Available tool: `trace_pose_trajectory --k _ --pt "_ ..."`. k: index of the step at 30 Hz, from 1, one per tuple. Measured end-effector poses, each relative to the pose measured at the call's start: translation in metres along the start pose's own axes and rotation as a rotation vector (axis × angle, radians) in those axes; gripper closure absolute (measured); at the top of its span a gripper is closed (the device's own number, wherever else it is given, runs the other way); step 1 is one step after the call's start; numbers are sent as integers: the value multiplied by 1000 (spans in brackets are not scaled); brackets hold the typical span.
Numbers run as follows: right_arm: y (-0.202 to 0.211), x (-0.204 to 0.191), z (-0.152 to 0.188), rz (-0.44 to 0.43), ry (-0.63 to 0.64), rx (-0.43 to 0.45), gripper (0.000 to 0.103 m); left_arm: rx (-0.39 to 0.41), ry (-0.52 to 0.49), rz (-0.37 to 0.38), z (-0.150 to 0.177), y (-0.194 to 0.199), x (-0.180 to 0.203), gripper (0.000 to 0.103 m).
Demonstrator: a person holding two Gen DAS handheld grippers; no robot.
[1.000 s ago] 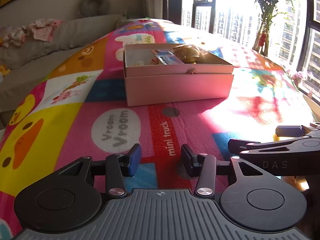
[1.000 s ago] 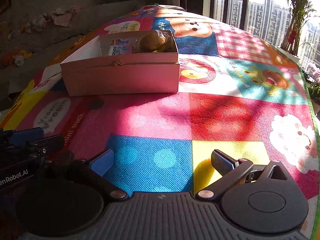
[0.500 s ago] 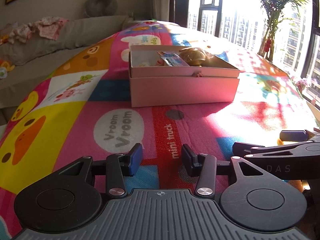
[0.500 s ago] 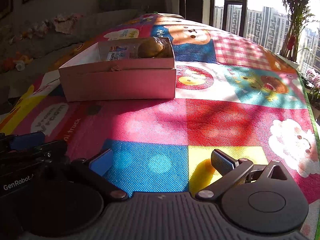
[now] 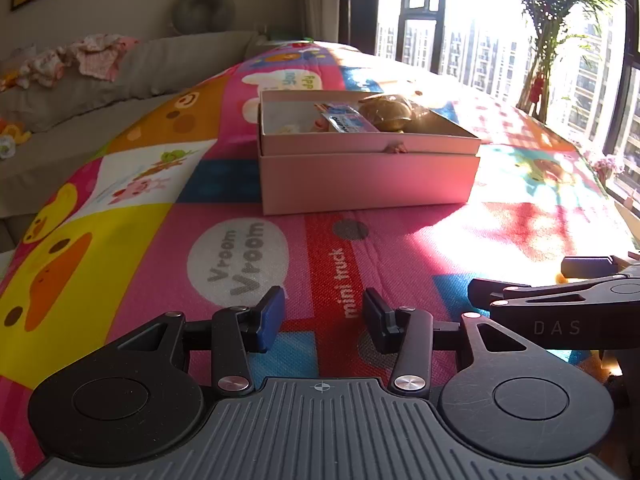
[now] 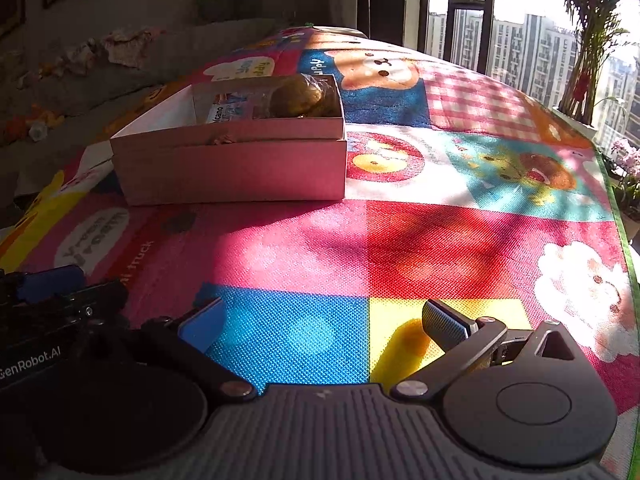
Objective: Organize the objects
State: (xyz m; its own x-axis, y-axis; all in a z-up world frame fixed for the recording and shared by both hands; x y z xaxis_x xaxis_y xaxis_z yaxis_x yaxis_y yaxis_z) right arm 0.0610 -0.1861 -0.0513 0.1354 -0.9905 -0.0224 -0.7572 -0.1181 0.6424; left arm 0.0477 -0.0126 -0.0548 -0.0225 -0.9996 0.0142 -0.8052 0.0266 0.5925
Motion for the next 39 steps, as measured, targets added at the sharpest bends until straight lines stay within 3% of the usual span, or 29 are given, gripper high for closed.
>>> trace_pose_trajectory --k 39 --pt "0 0 0 2 3 0 0 1 5 5 0 1 0 55"
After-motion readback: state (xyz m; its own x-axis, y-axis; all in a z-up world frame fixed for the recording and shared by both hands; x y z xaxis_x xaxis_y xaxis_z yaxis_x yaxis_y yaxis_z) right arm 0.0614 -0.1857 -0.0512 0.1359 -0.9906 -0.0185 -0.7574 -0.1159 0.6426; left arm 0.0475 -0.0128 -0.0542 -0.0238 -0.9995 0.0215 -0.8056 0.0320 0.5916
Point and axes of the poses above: each gripper's, at about its wrist camera, not at the fingertips, and y roughly against the way its jaws point, x to its right, z to its underside, the point moved 9 cm from there along -y, roughly the way its jaws point, and after that the axes turned 1 degree about -y, right-handed, at the moved point
